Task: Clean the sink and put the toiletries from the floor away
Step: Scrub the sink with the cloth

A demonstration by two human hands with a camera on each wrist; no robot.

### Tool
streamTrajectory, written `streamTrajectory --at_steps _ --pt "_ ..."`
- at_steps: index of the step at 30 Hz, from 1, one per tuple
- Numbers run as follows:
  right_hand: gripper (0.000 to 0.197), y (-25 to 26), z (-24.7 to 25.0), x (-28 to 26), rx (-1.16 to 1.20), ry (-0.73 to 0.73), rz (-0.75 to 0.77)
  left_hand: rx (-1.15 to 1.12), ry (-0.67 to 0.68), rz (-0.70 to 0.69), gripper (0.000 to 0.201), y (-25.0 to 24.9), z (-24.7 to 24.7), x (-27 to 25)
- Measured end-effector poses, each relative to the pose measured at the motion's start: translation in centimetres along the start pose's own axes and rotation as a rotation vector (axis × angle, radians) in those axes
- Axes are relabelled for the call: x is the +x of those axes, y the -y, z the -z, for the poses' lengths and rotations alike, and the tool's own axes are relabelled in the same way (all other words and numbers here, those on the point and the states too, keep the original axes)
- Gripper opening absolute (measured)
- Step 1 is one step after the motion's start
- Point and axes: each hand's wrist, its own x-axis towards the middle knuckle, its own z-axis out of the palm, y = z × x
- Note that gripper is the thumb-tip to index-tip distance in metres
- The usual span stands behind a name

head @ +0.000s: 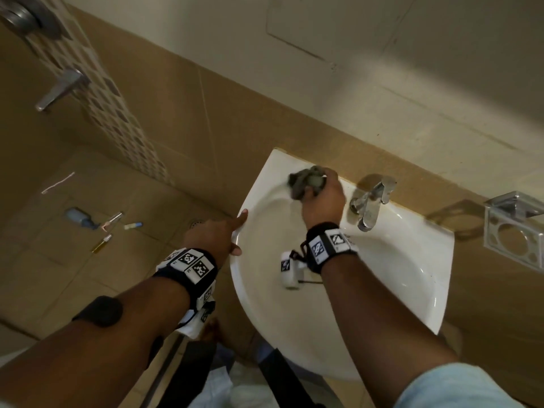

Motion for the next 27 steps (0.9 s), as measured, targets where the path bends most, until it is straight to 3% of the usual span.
streamTrajectory --at_steps 2,6,9,13,17,18,20,22,25,27 --pt "0.037 0.2 0.1 1.7 -0.11 0.036 -0.031 -0.06 -0.005 0.01 0.086 0.0 -0.1 -0.5" --pt "0.034 1.8 -1.7 1.2 -0.352 0.254 0.11 -0.246 -0.097 0.028 0.064 1.1 -1.0 -3.0" --pt "0.033 3.6 -2.7 -1.5 -0.285 0.334 0.189 -0.374 -0.142 0.116 0.045 3.0 -2.3 -4.4" --pt "0.036 4.9 -4.3 -7.3 -0.164 0.484 0.268 -0.421 -0.195 0.172 0.043 5.3 -3.5 -4.4" --pt "0.029 4.1 -6.0 -16.2 -0.12 0.95 0.312 -0.322 -0.195 0.201 0.029 6.8 -3.2 -4.4" --pt "0.027 3.3 -6.2 -18.0 -0.142 0.989 0.312 -0.319 -0.192 0.227 0.027 7.4 -3.3 -4.6" --pt "0.03 1.9 -5.5 -19.5 -0.091 0.871 0.289 -0.357 -0.236 0.264 0.029 9.0 -3.8 -5.0" --pt "0.039 1.4 -3.8 -18.1 0.034 0.635 0.269 -0.427 -0.291 0.29 0.036 10.9 -4.4 -5.6" --pt "0.034 1.6 -1.4 -12.1 0.166 0.303 0.083 -0.426 -0.293 0.294 0.04 12.4 -5.7 -6.8" --pt "0.032 2.0 -0.6 -8.0 0.097 0.188 -0.009 -0.435 -0.348 0.266 0.037 11.7 -5.9 -7.4"
